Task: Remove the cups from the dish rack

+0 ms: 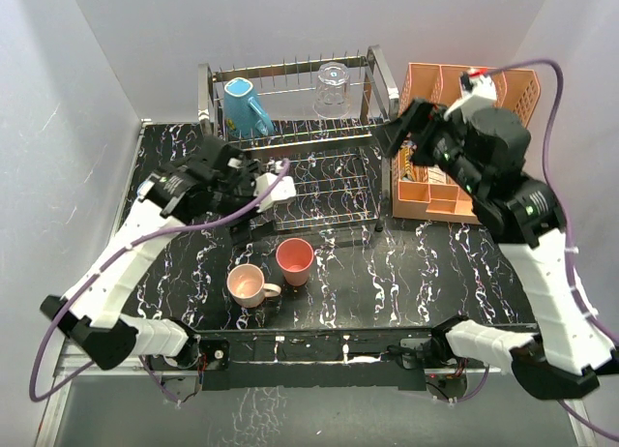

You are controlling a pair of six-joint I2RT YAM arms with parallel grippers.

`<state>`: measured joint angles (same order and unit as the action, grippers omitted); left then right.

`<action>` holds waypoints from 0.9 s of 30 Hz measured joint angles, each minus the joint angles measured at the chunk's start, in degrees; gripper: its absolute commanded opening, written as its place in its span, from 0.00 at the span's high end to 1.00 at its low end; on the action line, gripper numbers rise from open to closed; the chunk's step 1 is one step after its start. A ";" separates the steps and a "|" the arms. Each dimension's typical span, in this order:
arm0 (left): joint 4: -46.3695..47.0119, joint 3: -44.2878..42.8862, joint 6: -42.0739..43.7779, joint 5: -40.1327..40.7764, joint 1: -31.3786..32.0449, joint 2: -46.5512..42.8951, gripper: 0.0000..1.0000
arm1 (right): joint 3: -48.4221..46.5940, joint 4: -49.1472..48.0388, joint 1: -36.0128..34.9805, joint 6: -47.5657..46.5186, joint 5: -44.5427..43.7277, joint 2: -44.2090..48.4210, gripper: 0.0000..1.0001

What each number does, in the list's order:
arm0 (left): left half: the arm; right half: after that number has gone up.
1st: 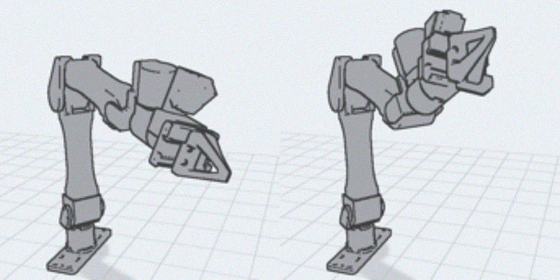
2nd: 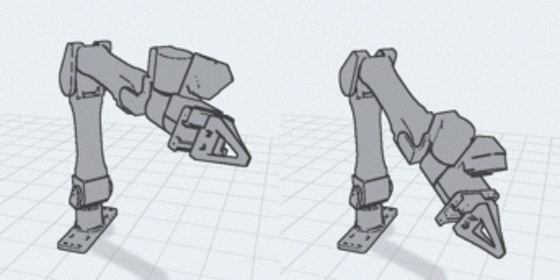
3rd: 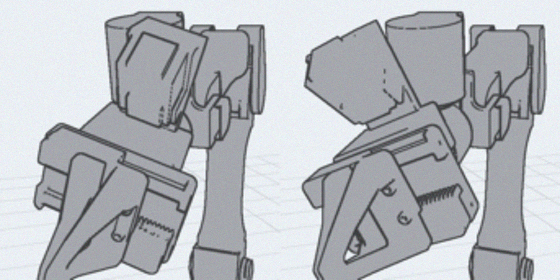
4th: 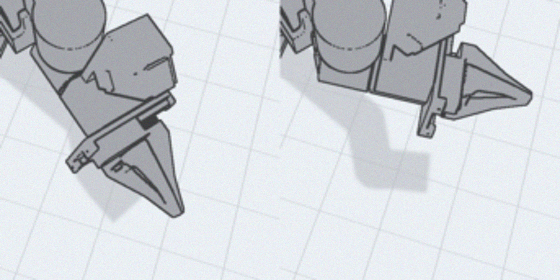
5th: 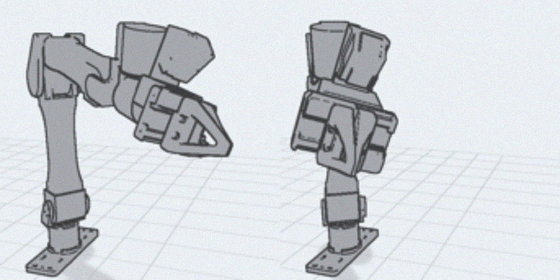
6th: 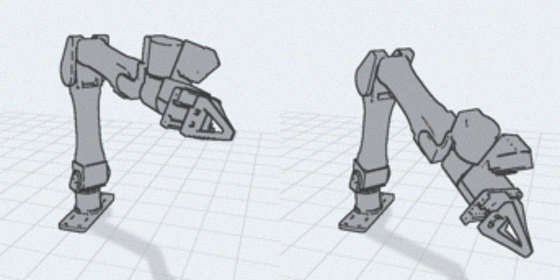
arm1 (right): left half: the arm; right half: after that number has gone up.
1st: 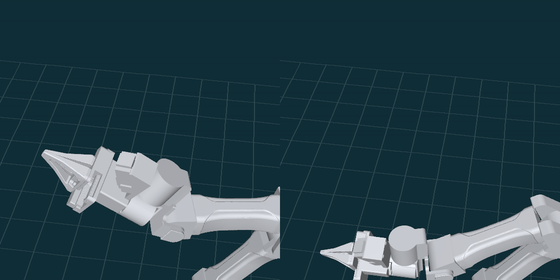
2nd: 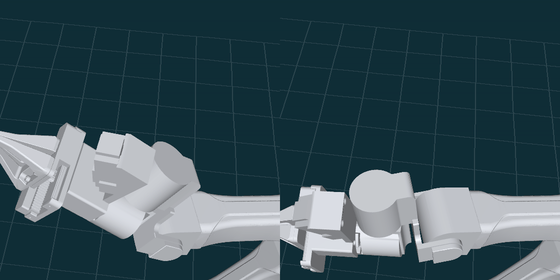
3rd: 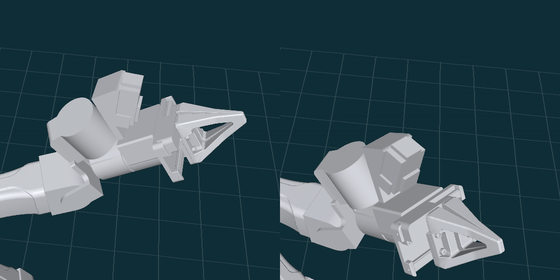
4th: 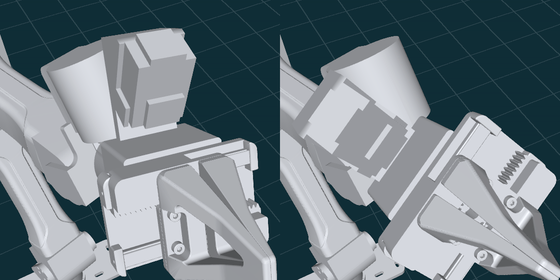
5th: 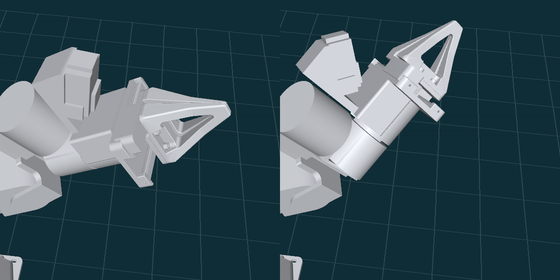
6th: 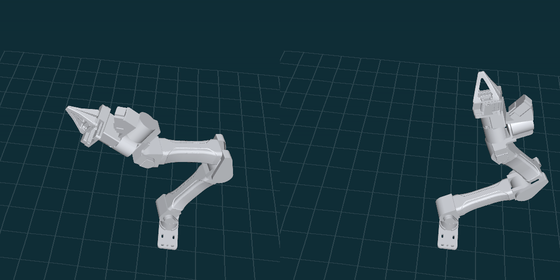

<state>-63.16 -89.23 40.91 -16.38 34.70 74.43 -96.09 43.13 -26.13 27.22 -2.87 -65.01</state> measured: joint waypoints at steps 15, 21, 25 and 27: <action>0.79 9.77 -5.51 -7.54 -5.77 -8.74 0.03 | -30.64 -3.23 -1.36 -11.39 -0.61 -31.61 0.02; 0.96 10.16 -5.81 -8.11 -5.77 -9.09 0.03 | -33.24 -4.31 -5.09 -15.93 -5.53 -36.28 0.02; 0.94 10.16 -5.88 -8.46 -5.77 -9.09 0.03 | -33.24 -5.14 -7.43 -19.82 -10.60 -38.97 0.02; 0.90 10.16 -5.99 -8.59 -5.77 -9.07 0.03 | -33.24 -5.84 -8.31 -21.40 -12.92 -40.28 0.02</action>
<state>-62.26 -79.07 34.92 -24.97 28.93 65.36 -129.34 37.30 -34.44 5.82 -15.79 -105.30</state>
